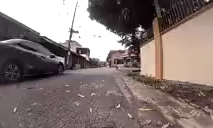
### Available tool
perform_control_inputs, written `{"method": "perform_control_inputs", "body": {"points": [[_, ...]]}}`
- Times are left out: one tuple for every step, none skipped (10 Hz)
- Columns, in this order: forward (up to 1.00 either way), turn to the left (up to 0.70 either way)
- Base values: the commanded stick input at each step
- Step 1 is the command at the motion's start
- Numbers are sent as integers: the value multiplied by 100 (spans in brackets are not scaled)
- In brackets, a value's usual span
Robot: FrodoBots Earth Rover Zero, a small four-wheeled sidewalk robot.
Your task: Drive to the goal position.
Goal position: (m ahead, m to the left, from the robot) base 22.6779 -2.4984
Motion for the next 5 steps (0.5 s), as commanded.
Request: {"method": "perform_control_inputs", "body": {"points": [[70, 1], [70, 1], [70, 1], [70, 1], [70, 1]]}}
